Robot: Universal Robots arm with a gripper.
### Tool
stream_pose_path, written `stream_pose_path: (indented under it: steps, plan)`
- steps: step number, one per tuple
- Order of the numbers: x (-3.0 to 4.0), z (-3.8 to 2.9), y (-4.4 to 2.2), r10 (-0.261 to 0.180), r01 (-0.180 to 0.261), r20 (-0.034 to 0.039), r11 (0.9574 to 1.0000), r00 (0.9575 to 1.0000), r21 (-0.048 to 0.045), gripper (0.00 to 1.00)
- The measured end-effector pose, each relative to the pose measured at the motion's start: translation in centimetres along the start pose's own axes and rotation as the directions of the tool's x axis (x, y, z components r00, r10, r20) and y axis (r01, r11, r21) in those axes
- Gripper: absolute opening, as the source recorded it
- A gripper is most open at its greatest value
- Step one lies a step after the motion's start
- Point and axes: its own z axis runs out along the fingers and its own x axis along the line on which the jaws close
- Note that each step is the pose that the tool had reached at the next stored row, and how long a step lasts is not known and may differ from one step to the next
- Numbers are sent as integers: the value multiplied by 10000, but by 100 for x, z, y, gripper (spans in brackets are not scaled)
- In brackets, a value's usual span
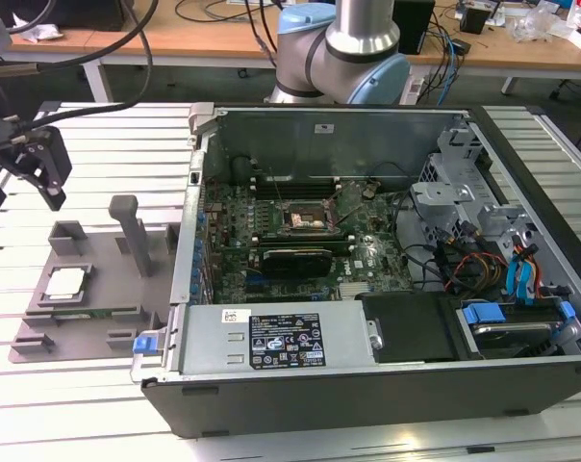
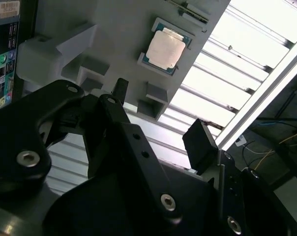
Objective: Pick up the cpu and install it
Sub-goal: 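Pick up the cpu and move it towards the insertion slot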
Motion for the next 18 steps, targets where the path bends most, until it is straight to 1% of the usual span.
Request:
stream_pose_path:
  steps: [7, 8, 9, 10, 11, 12, 18]
  plan:
    - [2, 103, -7, 2, -2, 0, 10000, 10000, 2, 73]
    - [2, 108, -11, -146, 146, -4, 9999, 9999, 43, 73]
    - [2, 108, -11, -285, 285, -6, 9995, 9996, 111, 73]
    - [2, 109, -11, -402, 402, -6, 9989, 9992, 222, 73]
    - [1, 116, -12, -731, 731, -18, 9968, 9973, 311, 73]
    - [2, 124, -12, -1068, 1069, -34, 9936, 9943, 358, 73]
    - [2, 134, -12, -1089, 1090, -35, 9934, 9940, 358, 73]
